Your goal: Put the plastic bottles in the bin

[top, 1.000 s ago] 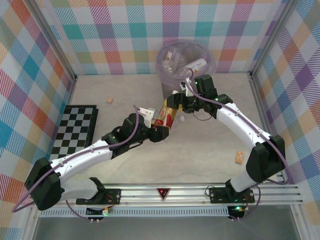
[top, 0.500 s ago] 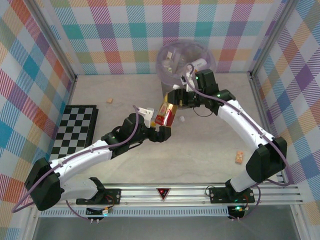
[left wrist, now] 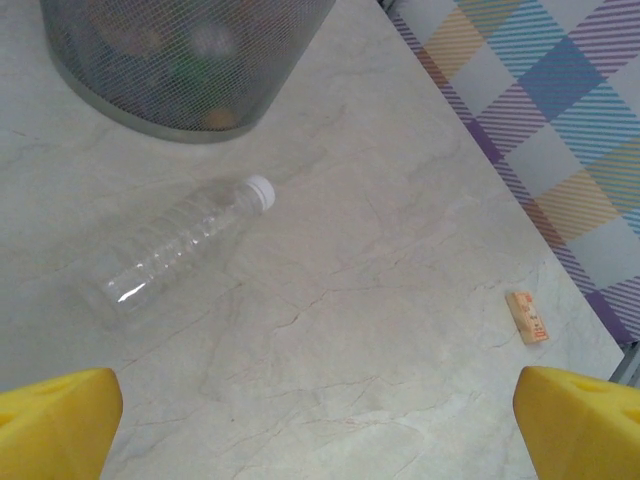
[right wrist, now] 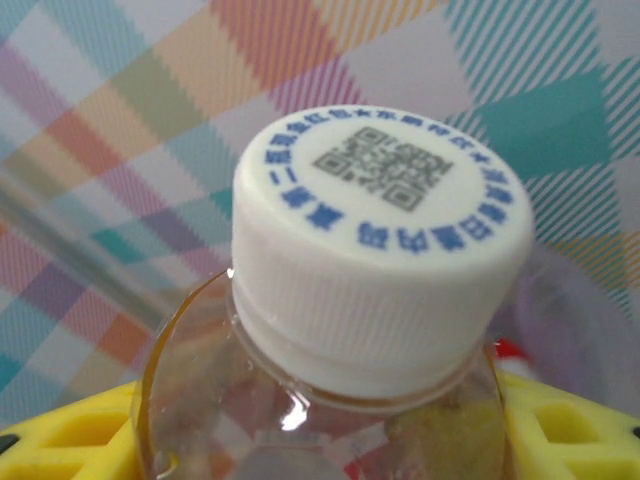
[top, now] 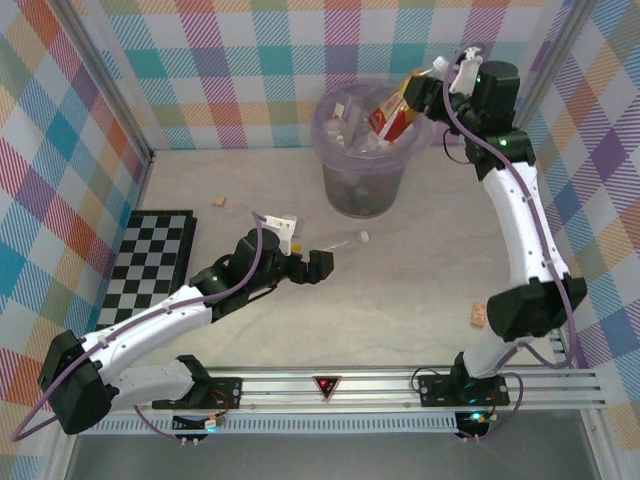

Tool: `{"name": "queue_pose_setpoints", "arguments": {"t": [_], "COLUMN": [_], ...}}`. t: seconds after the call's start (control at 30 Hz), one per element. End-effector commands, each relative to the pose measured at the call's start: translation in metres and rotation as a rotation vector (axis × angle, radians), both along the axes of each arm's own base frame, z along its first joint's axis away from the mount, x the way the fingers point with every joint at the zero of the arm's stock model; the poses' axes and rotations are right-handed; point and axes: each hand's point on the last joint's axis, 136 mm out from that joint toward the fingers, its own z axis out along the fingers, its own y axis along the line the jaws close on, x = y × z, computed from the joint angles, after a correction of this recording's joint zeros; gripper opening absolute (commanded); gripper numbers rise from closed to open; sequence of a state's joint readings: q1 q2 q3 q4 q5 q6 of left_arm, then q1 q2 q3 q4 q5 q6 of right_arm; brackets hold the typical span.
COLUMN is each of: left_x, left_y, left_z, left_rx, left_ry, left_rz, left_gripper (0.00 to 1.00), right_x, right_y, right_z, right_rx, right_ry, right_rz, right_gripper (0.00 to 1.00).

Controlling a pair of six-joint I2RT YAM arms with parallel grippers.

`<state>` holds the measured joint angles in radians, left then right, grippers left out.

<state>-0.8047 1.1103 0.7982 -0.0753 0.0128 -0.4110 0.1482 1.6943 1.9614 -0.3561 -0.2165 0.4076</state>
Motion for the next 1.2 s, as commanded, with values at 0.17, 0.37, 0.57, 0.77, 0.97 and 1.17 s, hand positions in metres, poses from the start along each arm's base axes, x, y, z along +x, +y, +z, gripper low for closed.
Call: {"name": "queue_pose_setpoints", "arguments": {"t": [0.17,0.37,0.57,0.77,0.97,1.17], "left_x": [-0.006,-0.008,-0.007,-0.005,-0.003,-0.001], "left_y": [0.012,0.017,0.02,0.015,0.011,0.01], "left_z": [0.002,0.002,0.0,-0.004,-0.006,-0.009], "left_rx": [0.004,-0.001,0.0,0.009,0.007,0.018], "left_ry": [0.011,0.015,0.02,0.036,0.043,0.054], "left_rz": [0.035,0.054,0.072,0.064,0.061,0.063], "left_gripper": [1.0,1.0,1.0,1.0,1.0,1.0], "right_x": [0.077,0.113,0.121,0.117,0.111,0.1], "right_y": [-0.012,0.003,0.021,0.039,0.057,0.062], "right_z": [0.001,-0.023,-0.065,-0.099,-0.122,-0.125], "right_rx": [0.0,0.011,-0.009,-0.014,0.062,0.053], "right_ry": [-0.06,-0.004,0.098,0.2,0.3,0.336], "right_rz": [-0.135,-0.093,-0.041,0.021,0.094,0.121], "right_gripper": [0.57,0.57,0.58,0.59,0.65,0.76]}}
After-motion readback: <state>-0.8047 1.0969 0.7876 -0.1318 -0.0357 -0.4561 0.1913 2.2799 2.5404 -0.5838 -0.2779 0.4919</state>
